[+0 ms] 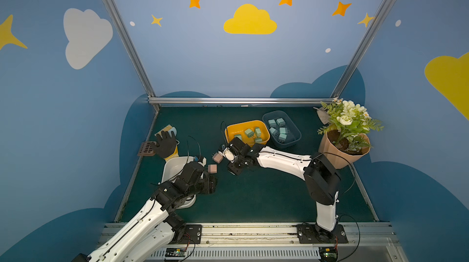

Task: Place the plugs by color into the storage box
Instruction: Pick up the plug from the center of the board, then place the plug in the storage box.

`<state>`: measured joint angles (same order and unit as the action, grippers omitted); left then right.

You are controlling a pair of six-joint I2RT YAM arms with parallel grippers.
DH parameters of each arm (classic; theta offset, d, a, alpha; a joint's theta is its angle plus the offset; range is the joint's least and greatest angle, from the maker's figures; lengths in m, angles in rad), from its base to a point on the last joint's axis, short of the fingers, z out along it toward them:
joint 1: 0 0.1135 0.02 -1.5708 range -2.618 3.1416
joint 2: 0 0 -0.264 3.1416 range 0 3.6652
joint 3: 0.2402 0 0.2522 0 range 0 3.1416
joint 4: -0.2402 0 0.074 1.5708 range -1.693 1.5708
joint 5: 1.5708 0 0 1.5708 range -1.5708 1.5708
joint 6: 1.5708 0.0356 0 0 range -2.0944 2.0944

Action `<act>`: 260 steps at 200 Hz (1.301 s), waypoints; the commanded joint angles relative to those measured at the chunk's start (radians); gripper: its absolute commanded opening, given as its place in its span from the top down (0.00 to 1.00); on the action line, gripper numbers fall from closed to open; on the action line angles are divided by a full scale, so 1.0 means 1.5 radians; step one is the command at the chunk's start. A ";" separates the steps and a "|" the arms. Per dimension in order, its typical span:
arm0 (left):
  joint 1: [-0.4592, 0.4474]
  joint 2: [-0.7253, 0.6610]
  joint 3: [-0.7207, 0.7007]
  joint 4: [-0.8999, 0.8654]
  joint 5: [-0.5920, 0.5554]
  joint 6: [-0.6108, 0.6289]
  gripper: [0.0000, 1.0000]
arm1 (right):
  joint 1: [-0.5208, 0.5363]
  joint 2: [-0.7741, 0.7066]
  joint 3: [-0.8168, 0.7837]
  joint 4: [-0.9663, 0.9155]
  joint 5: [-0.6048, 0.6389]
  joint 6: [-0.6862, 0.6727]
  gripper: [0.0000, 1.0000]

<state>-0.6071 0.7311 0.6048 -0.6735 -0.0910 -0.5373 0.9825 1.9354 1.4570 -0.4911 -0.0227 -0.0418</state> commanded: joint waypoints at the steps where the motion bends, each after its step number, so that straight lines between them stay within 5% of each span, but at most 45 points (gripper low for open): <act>1: 0.003 0.023 0.023 0.037 -0.007 0.032 0.22 | -0.017 -0.034 0.027 -0.024 -0.021 -0.008 0.74; 138: 0.003 0.156 0.013 0.289 0.071 0.091 0.20 | -0.126 -0.027 0.083 -0.022 0.098 -0.043 0.74; 183: 0.008 0.289 0.110 0.322 0.074 0.171 0.17 | -0.198 0.016 0.121 -0.021 0.084 -0.019 0.74; 260: 0.020 0.513 0.283 0.337 0.142 0.165 0.14 | -0.302 0.198 0.339 -0.105 0.014 0.018 0.73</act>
<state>-0.5842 1.4502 0.9672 -0.1703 0.0658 -0.3008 0.5461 2.1708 1.8778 -0.5777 0.0513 -0.0467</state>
